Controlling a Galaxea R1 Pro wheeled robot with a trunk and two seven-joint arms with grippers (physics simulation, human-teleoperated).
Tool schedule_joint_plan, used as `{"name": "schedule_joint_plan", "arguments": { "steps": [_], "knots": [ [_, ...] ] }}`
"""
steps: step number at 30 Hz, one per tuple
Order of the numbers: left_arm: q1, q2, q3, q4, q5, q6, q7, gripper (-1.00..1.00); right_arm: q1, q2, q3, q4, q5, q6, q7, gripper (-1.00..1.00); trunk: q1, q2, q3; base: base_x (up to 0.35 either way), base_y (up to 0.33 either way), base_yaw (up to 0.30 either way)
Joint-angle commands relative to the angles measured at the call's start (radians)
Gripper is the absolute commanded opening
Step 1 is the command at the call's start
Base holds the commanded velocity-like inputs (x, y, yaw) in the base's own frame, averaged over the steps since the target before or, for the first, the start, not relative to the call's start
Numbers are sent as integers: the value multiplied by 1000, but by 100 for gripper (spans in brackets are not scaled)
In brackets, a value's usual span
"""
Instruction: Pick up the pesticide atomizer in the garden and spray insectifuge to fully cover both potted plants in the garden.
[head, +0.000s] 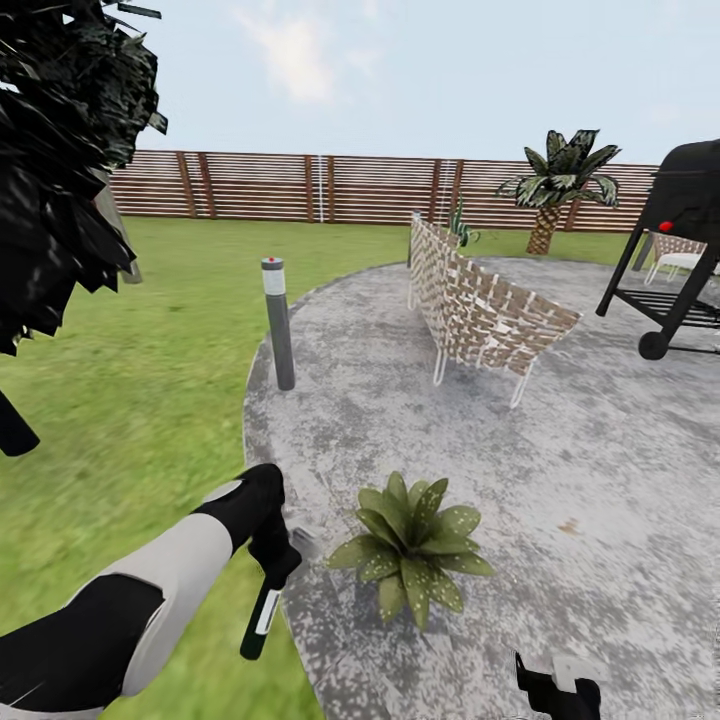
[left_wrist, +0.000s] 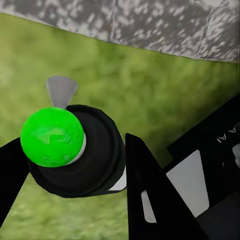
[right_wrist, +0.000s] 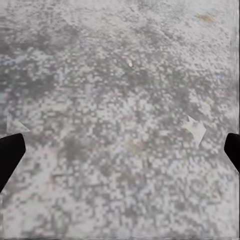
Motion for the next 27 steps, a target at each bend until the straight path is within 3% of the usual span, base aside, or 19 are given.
{"name": "schedule_joint_plan", "arguments": {
  "steps": [1,6,11,17,27],
  "knots": [
    [1,0,-2,-2,-9,8,-10,-100,-1,1,9,0,-4,-1,-5,100,0,0,-1,0,0,-255],
    [-3,1,-3,-1,-8,9,-9,-100,-1,2,9,0,-4,0,-5,100,0,0,-1,-31,10,-235],
    [-1,0,-2,-1,-40,11,-10,-100,-1,2,9,0,-4,0,-5,100,0,0,-1,-213,192,-22],
    [0,0,-2,-1,-46,12,-10,-100,-1,2,9,0,-4,0,-5,100,0,0,-1,-17,260,-11],
    [-3,4,-2,-1,-45,11,-10,-100,-1,2,9,0,-4,0,-5,100,0,0,-1,0,29,-241]
  ]
}}
